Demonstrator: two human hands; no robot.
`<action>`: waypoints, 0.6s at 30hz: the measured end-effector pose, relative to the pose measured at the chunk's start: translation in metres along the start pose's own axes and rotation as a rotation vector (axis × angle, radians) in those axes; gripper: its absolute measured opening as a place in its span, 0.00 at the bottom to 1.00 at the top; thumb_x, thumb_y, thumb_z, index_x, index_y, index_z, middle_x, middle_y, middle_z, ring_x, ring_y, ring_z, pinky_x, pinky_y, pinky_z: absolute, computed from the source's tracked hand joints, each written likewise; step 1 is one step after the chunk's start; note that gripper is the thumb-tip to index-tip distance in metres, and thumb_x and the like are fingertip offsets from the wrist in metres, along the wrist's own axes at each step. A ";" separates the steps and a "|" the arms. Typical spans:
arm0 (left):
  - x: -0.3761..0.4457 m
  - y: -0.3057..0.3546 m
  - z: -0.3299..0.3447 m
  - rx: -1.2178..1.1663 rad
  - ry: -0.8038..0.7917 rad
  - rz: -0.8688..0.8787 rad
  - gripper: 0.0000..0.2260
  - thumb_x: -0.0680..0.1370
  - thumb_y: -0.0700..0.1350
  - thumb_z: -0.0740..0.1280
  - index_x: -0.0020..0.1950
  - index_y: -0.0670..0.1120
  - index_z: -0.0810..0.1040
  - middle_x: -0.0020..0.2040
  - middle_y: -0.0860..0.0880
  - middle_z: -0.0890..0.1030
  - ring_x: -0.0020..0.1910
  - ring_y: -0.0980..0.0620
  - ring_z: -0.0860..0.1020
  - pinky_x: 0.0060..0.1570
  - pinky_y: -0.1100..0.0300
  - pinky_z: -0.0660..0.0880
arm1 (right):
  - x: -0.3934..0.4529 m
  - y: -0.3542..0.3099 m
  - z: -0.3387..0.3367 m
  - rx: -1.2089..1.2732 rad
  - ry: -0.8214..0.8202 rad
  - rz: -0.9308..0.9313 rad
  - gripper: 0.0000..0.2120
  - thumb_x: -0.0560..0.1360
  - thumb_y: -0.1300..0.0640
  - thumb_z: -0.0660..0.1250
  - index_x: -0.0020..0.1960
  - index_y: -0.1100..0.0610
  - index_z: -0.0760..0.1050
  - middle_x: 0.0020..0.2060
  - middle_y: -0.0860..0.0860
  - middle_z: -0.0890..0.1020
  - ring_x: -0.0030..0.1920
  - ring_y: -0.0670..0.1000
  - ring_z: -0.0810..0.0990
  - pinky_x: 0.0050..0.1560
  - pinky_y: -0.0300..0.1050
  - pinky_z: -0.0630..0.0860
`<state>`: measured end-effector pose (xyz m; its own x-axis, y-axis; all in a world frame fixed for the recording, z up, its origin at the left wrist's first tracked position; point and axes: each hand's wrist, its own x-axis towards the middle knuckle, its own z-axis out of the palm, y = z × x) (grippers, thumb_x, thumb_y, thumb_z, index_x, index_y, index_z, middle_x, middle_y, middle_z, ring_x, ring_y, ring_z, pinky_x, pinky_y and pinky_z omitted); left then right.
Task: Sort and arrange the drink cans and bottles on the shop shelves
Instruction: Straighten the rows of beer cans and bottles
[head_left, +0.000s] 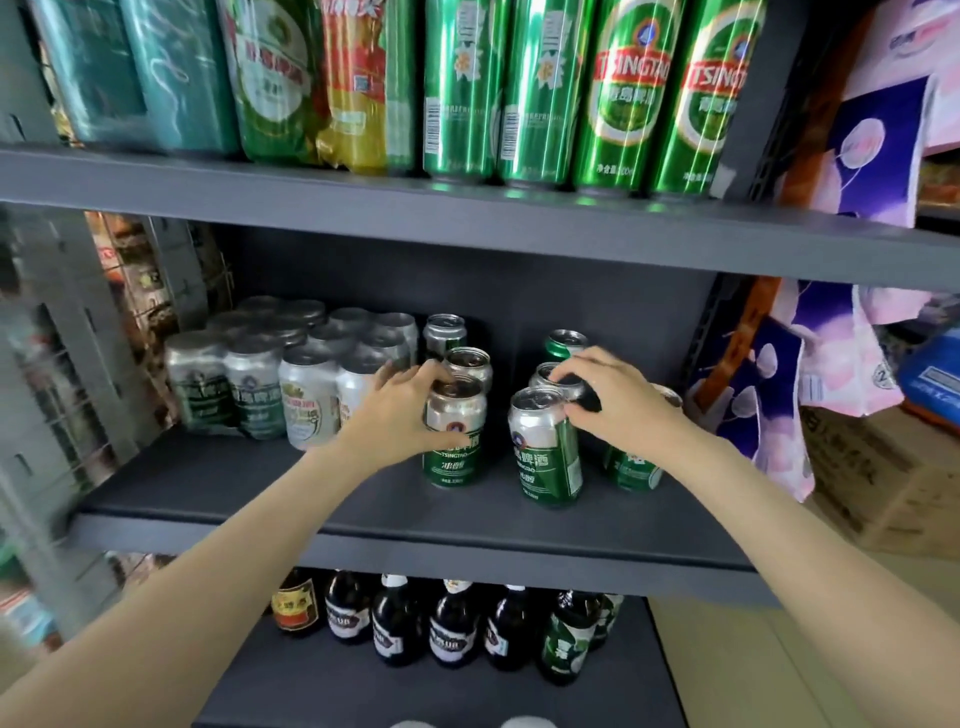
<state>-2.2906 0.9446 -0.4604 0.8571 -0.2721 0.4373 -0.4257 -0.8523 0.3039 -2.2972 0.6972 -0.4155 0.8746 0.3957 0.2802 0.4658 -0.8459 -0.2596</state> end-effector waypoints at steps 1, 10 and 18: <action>0.001 0.005 0.004 -0.010 -0.001 -0.038 0.30 0.68 0.56 0.73 0.62 0.43 0.67 0.54 0.51 0.76 0.62 0.50 0.72 0.72 0.55 0.48 | 0.003 -0.003 0.001 0.019 -0.060 -0.029 0.15 0.73 0.62 0.65 0.58 0.52 0.74 0.59 0.47 0.73 0.61 0.52 0.72 0.63 0.52 0.68; 0.002 0.008 0.017 -0.026 0.057 -0.085 0.26 0.70 0.51 0.72 0.59 0.40 0.65 0.55 0.47 0.76 0.58 0.48 0.73 0.71 0.55 0.48 | -0.016 0.003 0.004 0.119 -0.048 -0.015 0.13 0.68 0.53 0.71 0.47 0.55 0.70 0.45 0.48 0.76 0.47 0.51 0.75 0.46 0.49 0.76; 0.002 0.009 0.005 0.035 0.011 -0.102 0.28 0.69 0.54 0.73 0.60 0.42 0.66 0.56 0.46 0.77 0.60 0.48 0.73 0.71 0.55 0.46 | -0.021 0.003 0.001 -0.001 -0.089 0.125 0.21 0.67 0.46 0.74 0.48 0.54 0.64 0.38 0.45 0.72 0.38 0.48 0.70 0.34 0.39 0.64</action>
<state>-2.2914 0.9342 -0.4610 0.8920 -0.1784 0.4153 -0.3261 -0.8902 0.3180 -2.3144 0.6864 -0.4228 0.9343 0.3173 0.1624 0.3524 -0.8908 -0.2868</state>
